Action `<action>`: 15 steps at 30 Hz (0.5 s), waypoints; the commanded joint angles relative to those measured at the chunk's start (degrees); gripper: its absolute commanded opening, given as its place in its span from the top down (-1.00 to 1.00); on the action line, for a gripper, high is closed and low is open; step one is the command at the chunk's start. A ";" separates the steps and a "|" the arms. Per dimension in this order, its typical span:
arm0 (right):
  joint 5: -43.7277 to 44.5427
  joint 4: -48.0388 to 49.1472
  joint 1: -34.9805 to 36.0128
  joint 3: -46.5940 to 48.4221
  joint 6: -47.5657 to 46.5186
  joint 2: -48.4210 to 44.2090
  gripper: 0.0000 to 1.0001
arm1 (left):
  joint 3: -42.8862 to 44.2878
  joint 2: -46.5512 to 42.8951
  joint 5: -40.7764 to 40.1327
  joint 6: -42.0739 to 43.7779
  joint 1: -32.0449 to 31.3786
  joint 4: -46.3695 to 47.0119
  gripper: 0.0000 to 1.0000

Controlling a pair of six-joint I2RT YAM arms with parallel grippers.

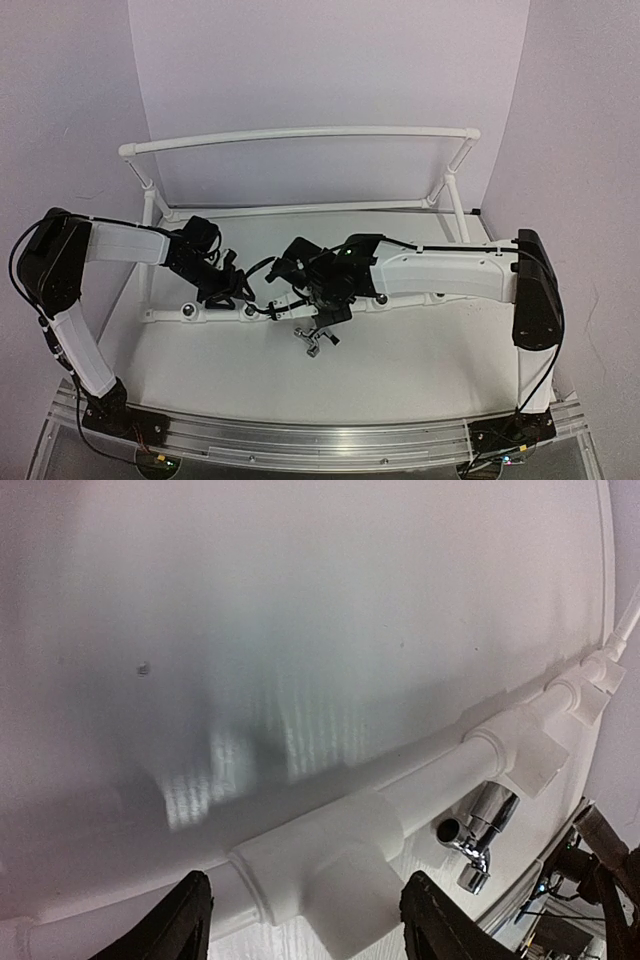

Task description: Install the water faucets

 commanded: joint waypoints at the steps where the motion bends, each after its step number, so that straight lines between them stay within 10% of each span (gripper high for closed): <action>1: -0.01 -0.58 -0.10 1.71 1.52 -1.41 1.00 | 0.44 -1.82 5.10 -1.30 -3.64 -2.54 -0.26; 7: 0.21 -0.69 -0.10 1.35 2.06 -1.24 1.00 | 1.47 -2.40 4.85 -1.42 -4.39 -3.04 -0.22; 15: -0.98 -1.08 -0.05 0.76 2.97 -2.62 1.00 | 3.10 -6.23 -10.92 1.85 1.51 -12.50 -0.69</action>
